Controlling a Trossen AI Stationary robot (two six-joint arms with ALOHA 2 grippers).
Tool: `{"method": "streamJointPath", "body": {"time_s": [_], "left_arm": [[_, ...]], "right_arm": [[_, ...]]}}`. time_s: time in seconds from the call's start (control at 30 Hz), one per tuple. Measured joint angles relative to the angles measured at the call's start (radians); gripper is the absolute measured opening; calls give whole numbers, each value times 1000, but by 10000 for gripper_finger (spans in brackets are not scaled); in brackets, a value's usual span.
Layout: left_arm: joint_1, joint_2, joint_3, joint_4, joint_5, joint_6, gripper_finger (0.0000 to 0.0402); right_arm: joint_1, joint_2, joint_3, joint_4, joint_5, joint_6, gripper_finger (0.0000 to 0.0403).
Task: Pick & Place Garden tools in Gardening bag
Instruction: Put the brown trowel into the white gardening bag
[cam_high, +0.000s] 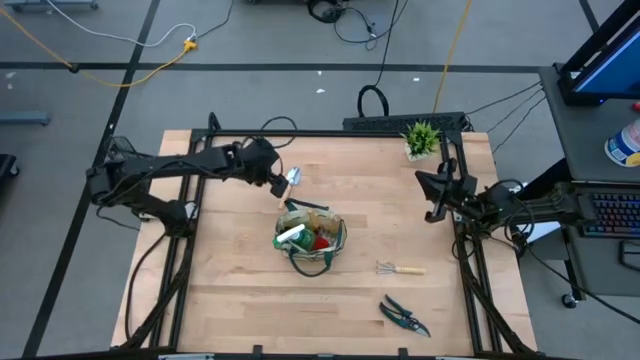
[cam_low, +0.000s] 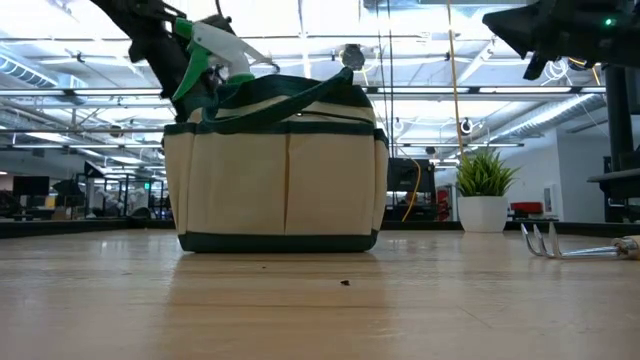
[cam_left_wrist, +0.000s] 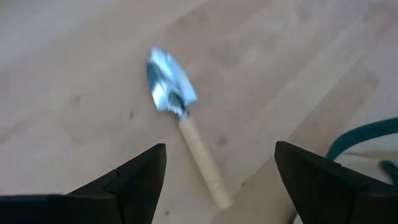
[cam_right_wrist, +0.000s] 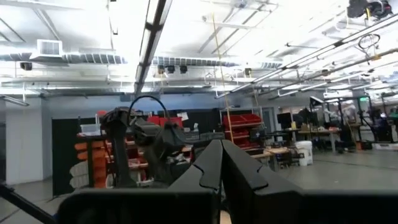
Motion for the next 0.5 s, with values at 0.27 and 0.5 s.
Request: {"method": "streamJointPath", "body": {"time_s": [0.27,0.5], "left_arm": [[0,108,0,-55,13,-53,308],[-10,150,0,-48,12,-31,308]], "right_arm": [[0,-1,-2,0,3,-3,0],[0,-1,-2,0,4,2,0]]}}
